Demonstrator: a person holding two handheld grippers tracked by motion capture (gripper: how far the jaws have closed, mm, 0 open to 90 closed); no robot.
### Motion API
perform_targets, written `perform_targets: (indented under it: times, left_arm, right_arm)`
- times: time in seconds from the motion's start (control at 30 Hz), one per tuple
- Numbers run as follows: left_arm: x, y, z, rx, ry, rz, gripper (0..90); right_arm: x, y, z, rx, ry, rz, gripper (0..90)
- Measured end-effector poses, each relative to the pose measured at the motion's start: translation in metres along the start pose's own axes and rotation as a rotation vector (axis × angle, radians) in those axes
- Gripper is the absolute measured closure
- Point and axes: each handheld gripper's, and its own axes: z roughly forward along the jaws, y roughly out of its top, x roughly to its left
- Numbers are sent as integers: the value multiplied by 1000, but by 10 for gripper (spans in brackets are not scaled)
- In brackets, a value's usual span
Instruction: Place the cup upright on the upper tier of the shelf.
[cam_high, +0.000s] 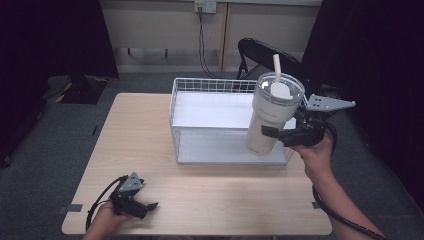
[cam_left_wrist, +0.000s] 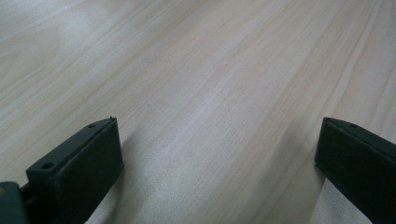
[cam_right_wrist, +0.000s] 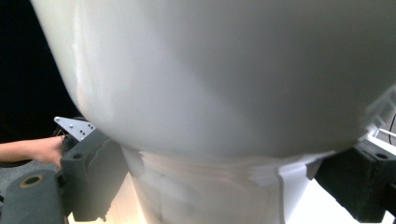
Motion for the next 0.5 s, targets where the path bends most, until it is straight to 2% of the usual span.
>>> perform_targets:
  times: [0.5]
  left_arm:
    - [0, 0, 0, 0, 0, 0, 1]
  right_arm:
    - [-2, 23, 3, -9, -2, -2, 104]
